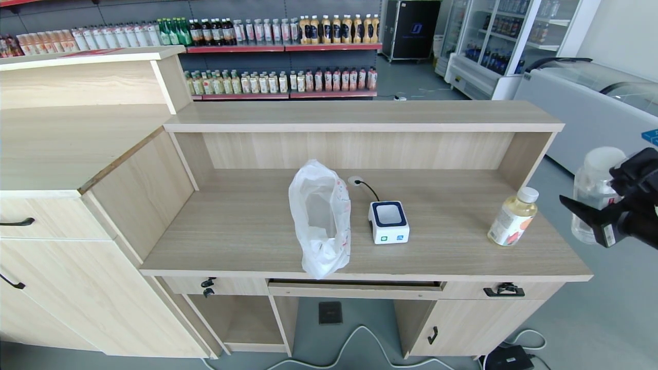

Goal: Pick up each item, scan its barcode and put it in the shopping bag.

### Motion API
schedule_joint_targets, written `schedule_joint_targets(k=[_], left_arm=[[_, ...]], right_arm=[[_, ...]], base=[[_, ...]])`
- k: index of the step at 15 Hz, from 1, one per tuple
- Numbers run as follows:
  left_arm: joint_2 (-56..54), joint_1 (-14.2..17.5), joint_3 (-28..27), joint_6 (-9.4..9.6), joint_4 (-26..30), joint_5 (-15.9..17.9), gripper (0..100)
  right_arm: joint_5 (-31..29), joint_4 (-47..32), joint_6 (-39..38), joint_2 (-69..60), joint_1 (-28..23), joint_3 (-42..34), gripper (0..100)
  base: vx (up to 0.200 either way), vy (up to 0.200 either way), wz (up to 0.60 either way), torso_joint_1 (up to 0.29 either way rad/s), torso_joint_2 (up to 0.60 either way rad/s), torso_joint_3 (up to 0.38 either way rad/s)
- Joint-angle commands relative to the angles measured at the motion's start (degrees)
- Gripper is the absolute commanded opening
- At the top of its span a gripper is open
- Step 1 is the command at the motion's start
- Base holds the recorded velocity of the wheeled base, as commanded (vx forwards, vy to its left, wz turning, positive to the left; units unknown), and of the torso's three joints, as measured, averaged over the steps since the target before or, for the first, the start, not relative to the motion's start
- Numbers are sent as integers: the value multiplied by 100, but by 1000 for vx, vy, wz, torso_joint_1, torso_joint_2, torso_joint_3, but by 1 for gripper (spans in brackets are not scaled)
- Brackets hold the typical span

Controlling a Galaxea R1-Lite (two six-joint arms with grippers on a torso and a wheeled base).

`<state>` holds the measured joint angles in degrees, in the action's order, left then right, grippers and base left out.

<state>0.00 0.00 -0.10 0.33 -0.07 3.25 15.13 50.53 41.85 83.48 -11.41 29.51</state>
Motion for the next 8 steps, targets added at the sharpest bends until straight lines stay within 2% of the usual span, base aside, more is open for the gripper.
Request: schedule_joint_targets(k=[1,4,5,7,8], left_arm=[[9,0,1,2,-1,0,100],[9,0,1,2,7,0,100],[9,0,1,2,-1,0,100],[9,0,1,2,7,0,100],[9,0,1,2,-1,0,100]], right_arm=[[25,203,218,555,-353,-33,0],[43,959,280,819,-344,-77,0],[69,1099,333,845,-344,-69,0],[509,1820,1124,1109,-371,-51,0],[684,2180,1238,1285,-336,-51,0]], base=[[0,0,0,0,0,0],[0,0,0,0,0,0],[0,0,600,2,7,7],[0,0,600,-5,5,5],[0,0,600,2,2,2]])
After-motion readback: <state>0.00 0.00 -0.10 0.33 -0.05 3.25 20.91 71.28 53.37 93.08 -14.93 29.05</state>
